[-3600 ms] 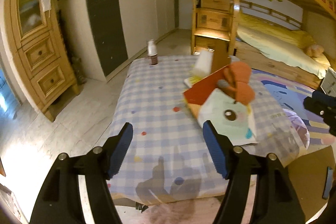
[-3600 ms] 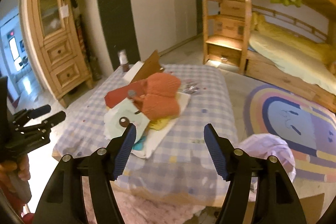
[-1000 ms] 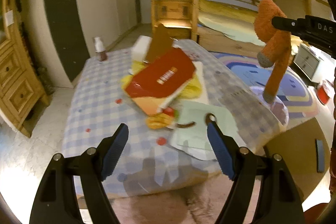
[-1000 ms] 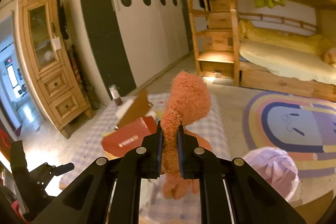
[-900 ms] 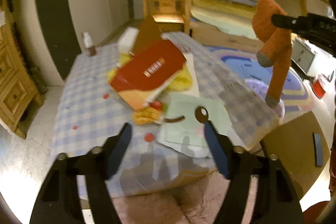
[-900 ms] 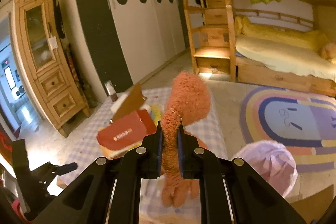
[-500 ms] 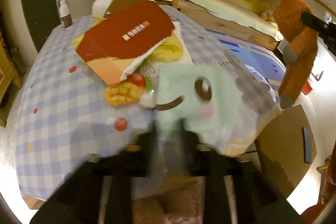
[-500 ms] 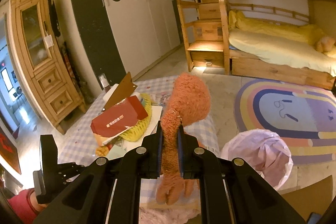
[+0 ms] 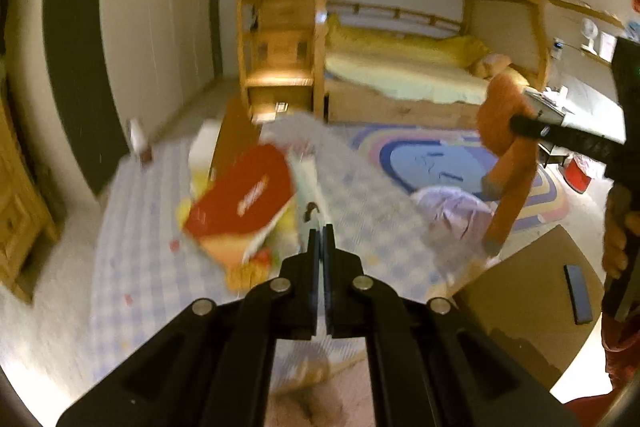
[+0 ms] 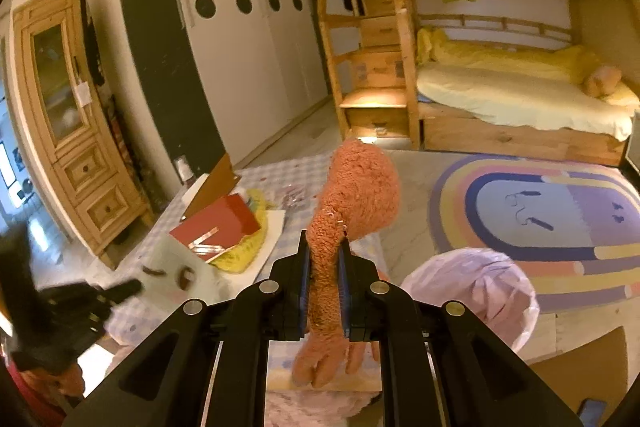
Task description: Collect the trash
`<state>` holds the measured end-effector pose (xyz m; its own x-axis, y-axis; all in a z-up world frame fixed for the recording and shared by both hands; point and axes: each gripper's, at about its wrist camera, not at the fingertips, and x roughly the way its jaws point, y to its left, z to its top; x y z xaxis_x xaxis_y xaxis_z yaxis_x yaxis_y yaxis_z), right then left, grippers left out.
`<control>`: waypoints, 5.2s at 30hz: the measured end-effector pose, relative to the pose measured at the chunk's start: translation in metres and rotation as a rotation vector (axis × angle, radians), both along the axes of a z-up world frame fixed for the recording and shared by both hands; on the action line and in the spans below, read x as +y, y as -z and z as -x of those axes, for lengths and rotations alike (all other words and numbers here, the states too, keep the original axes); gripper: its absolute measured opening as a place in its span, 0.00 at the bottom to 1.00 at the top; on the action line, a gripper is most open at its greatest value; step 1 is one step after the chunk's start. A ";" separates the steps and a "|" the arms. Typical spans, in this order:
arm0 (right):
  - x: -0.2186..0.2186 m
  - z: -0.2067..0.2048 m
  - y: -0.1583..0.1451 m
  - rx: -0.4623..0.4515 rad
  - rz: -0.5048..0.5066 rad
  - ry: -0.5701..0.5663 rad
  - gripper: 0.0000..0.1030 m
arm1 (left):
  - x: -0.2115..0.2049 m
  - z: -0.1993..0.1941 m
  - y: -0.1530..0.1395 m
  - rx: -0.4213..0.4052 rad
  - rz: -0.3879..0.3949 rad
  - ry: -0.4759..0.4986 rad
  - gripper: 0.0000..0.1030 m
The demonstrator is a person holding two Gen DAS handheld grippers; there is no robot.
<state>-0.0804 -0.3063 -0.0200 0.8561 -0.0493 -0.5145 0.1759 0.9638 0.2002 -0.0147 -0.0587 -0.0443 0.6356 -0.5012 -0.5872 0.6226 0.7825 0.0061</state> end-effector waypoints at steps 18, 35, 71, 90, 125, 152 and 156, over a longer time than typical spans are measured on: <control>-0.111 0.027 0.034 0.073 -0.014 0.248 0.12 | -0.185 -0.002 -0.007 -0.039 -0.011 0.346 0.00; -0.169 -0.010 0.086 0.152 -0.118 0.321 0.42 | -0.244 -0.041 0.032 0.039 -0.049 0.298 0.42; 0.074 -0.063 0.027 0.145 0.082 -0.157 0.51 | 0.065 -0.057 0.026 0.050 -0.034 -0.275 0.79; 0.110 -0.155 0.087 0.181 0.076 -0.312 0.07 | 0.053 -0.116 0.064 0.092 -0.044 -0.251 0.79; 0.057 -0.088 0.076 0.179 0.025 -0.183 0.09 | -0.029 -0.046 0.030 -0.017 -0.034 0.056 0.00; 0.123 -0.152 0.051 0.139 0.167 -0.335 0.52 | 0.097 -0.088 0.025 0.045 0.000 -0.347 0.00; 0.130 -0.178 0.065 0.187 0.233 -0.346 0.53 | 0.097 -0.090 0.026 0.050 -0.001 -0.349 0.00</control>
